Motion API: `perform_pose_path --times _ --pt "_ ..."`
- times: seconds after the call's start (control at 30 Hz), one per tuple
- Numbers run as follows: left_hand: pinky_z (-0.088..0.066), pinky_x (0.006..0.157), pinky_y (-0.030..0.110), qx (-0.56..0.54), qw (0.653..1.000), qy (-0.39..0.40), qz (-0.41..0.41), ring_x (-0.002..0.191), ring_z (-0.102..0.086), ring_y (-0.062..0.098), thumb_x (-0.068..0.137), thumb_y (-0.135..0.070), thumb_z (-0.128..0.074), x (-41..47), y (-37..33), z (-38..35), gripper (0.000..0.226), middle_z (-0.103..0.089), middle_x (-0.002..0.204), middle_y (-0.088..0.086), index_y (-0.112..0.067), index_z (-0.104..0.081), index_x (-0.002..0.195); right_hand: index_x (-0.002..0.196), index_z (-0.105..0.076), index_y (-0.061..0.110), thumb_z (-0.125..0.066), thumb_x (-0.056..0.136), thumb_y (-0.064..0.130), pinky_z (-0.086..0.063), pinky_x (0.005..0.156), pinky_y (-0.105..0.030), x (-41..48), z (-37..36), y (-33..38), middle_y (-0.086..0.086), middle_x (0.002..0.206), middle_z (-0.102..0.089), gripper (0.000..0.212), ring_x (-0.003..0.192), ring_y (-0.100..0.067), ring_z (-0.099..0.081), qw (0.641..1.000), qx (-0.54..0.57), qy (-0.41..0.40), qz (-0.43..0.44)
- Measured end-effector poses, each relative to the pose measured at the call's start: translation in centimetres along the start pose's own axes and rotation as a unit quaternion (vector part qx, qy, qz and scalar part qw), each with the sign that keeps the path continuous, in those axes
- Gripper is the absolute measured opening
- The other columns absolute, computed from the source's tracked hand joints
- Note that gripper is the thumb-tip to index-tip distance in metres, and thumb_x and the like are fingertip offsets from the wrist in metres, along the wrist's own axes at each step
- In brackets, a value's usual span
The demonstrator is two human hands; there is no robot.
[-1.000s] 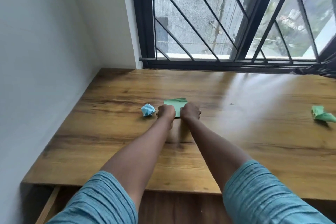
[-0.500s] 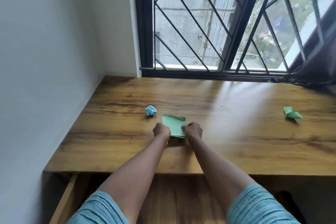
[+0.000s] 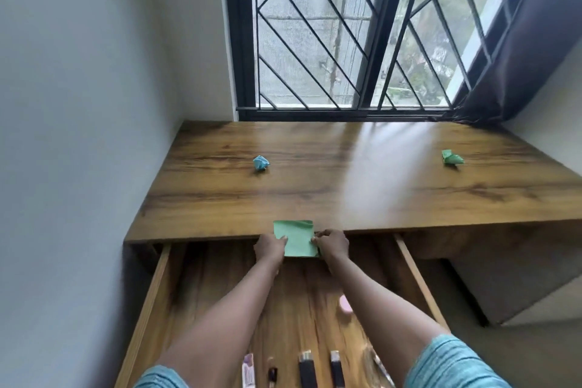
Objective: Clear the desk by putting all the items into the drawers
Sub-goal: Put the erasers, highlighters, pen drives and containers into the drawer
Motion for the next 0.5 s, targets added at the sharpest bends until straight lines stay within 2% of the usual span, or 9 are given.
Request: perform_pose_path --times 0.07,0.1,0.13,0.17,0.2,0.27,0.37,0.43,0.5 --pt "-0.045 0.073 0.034 0.021 1.0 0.014 -0.001 0.097 -0.064 0.031 0.094 -0.027 -0.056 -1.1 1.9 -0.6 0.036 -0.067 0.083 0.016 -0.003 -0.058 0.066 0.098 -0.073 0.007 -0.07 0.081 0.013 -0.046 0.079 -0.021 -1.6 0.2 -2.0 -0.012 0.105 -0.071 0.018 0.1 -0.023 -0.065 1.0 -0.01 -0.01 -0.01" --pt "-0.039 0.066 0.031 0.03 0.999 0.016 0.007 0.087 -0.062 0.03 0.094 -0.027 -0.055 -1.5 3.2 -0.8 0.043 -0.06 0.068 0.009 -0.008 -0.047 0.057 0.097 -0.074 0.008 -0.07 0.081 0.013 -0.047 0.08 -0.021 -2.1 0.1 -3.1 -0.012 0.105 -0.071 0.017 0.1 -0.023 -0.065 1.0 -0.014 -0.013 -0.016" --pt "-0.034 0.064 0.027 0.038 0.999 0.025 0.013 0.079 -0.059 0.029 0.094 -0.027 -0.055 -1.8 4.2 -1.2 0.044 -0.055 0.064 0.005 -0.009 -0.046 0.055 0.095 -0.074 0.009 -0.071 0.08 0.013 -0.05 0.082 -0.023 -2.5 -0.1 -4.3 -0.011 0.104 -0.071 0.016 0.1 -0.023 -0.065 0.999 -0.021 -0.011 -0.026" --pt "-0.034 0.064 0.025 0.052 0.998 0.037 0.021 0.079 -0.061 0.027 0.094 -0.027 -0.055 -1.9 5.3 -1.6 0.039 -0.06 0.069 0.006 -0.007 -0.056 0.062 0.093 -0.075 0.009 -0.072 0.079 0.013 -0.053 0.085 -0.028 -2.8 -0.4 -5.5 -0.011 0.104 -0.072 0.014 0.098 -0.024 -0.065 0.999 -0.027 -0.008 -0.034" --pt "-0.038 0.066 0.025 0.072 0.996 0.049 0.034 0.088 -0.064 0.027 0.094 -0.027 -0.056 -2.0 6.3 -2.0 0.03 -0.069 0.085 0.008 -0.004 -0.068 0.078 0.091 -0.075 0.009 -0.072 0.079 0.012 -0.055 0.086 -0.032 -3.0 -0.7 -6.6 -0.011 0.103 -0.072 0.013 0.096 -0.024 -0.066 0.998 -0.035 -0.004 -0.044" --pt "-0.043 0.072 0.023 0.11 0.99 0.061 0.061 0.105 -0.065 0.023 0.092 -0.026 -0.058 -1.9 8.3 -2.8 0.029 -0.069 0.114 0.008 -0.007 -0.069 0.111 0.092 -0.074 0.008 -0.072 0.08 0.012 -0.058 0.08 -0.037 -3.2 -1.5 -8.5 -0.011 0.101 -0.072 0.013 0.091 -0.025 -0.067 0.997 -0.049 0.005 -0.058" --pt "-0.044 0.073 0.021 0.126 0.984 0.086 0.094 0.108 -0.064 0.021 0.089 -0.021 -0.063 -1.7 10.7 -4.3 0.034 -0.065 0.12 0.008 -0.004 -0.064 0.119 0.097 -0.072 0.007 -0.069 0.084 0.015 -0.053 0.069 -0.027 -3.0 -2.6 -10.5 -0.01 0.104 -0.071 0.016 0.092 -0.023 -0.066 0.995 -0.079 0.023 -0.057" --pt "-0.048 0.077 0.021 0.147 0.98 0.084 0.102 0.111 -0.062 0.022 0.088 -0.014 -0.065 -1.2 11.7 -5.1 0.034 -0.063 0.123 0.01 -0.003 -0.062 0.12 0.101 -0.072 0.007 -0.067 0.086 0.016 -0.043 0.069 -0.023 -2.7 -3.2 -11.1 -0.009 0.107 -0.07 0.018 0.097 -0.023 -0.064 0.992 -0.104 0.042 -0.054" --pt "-0.05 0.083 0.022 0.164 0.978 0.066 0.109 0.113 -0.061 0.023 0.089 -0.008 -0.062 -1.0 12.1 -5.6 0.034 -0.062 0.125 0.011 -0.003 -0.06 0.123 0.105 -0.07 0.005 -0.065 0.087 0.016 -0.043 0.071 -0.023 -2.3 -3.8 -11.5 -0.01 0.109 -0.07 0.022 0.1 -0.024 -0.063 0.99 -0.118 0.057 -0.052"
Point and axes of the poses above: each hand's wrist, its own x-axis towards the middle knuckle, its own z-axis out of the back of the hand, y = z × x, the point moved 7 cm from there along x, towards the middle knuckle
